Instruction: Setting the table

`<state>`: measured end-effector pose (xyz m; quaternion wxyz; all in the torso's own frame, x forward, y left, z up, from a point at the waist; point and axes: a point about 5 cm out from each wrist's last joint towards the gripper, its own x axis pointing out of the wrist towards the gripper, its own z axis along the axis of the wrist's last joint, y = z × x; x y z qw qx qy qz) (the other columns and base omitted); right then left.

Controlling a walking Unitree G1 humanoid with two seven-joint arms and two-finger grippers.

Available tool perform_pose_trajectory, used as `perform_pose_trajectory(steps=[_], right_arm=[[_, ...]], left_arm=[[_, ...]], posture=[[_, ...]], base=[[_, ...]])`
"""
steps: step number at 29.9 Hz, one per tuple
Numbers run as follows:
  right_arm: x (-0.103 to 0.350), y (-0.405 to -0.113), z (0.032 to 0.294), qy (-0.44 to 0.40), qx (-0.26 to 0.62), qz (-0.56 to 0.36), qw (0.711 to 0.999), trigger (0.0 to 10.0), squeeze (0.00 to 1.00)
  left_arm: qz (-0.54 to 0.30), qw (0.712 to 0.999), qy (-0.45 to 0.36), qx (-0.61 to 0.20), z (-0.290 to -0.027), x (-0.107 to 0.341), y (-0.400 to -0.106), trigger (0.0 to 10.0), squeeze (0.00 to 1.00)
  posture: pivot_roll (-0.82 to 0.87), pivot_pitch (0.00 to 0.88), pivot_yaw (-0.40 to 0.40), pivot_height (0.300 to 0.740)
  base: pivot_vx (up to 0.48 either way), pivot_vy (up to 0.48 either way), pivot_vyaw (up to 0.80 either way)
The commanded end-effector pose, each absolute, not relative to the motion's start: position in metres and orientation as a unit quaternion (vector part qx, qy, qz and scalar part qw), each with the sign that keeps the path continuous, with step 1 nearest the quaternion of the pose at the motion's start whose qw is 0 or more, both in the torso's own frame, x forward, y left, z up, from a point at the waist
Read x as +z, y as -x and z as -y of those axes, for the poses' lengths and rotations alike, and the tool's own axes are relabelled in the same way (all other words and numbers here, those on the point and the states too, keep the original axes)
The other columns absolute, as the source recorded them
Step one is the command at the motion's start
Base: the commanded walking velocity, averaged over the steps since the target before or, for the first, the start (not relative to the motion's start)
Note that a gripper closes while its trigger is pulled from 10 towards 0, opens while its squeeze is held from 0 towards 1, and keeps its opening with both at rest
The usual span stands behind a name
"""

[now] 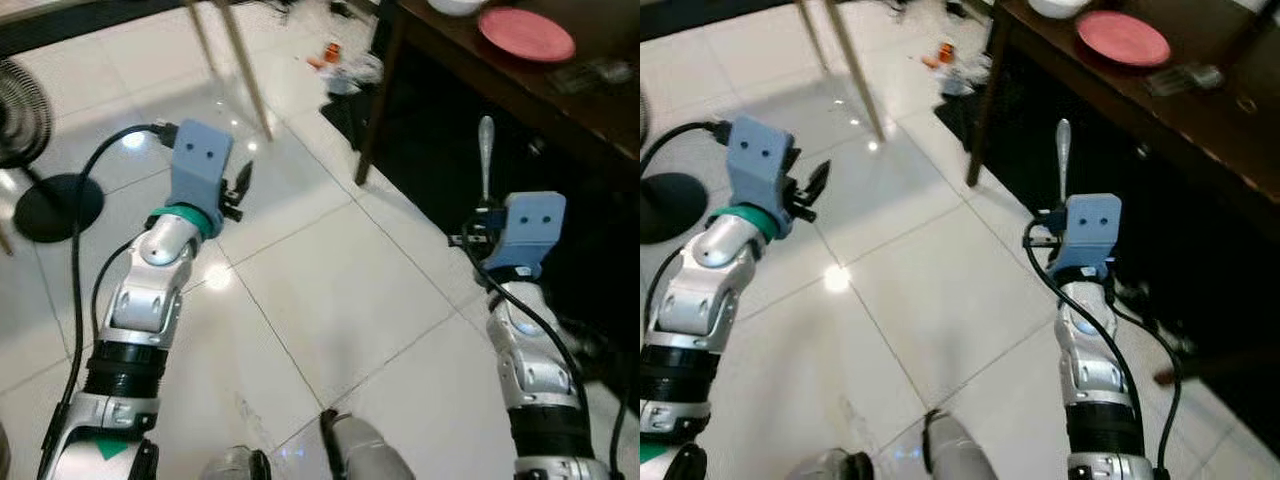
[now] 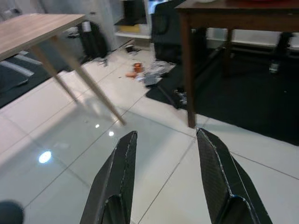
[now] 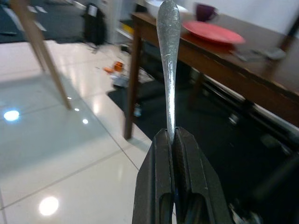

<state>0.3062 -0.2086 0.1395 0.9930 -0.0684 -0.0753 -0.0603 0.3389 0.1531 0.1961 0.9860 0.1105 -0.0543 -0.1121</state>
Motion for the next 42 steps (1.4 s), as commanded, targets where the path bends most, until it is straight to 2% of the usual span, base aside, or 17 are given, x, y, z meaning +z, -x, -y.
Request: perform_pose_trajectory(steps=[1, 42], right_arm=[[0.1359, -0.3044, 0.2129, 0.069, -0.067, 0.067, 0.993, 10.0, 0.0], [0.1349, -0.3041, 0.2141, 0.075, -0.072, 0.06, 0.993, 10.0, 0.0]], left_arm=[[0.053, 0.985, -0.113, -0.118, -0.1492, 0.1931, -0.3389, 10.0, 0.0], [0.052, 0.984, -0.113, -0.125, -0.1465, 0.1928, -0.3396, 10.0, 0.0]], posture=[[0.01, 0.056, 0.052, 0.74], [0.01, 0.069, 0.055, 0.74]], base=[[0.0, 0.0, -0.8], [0.0, 0.0, -0.8]])
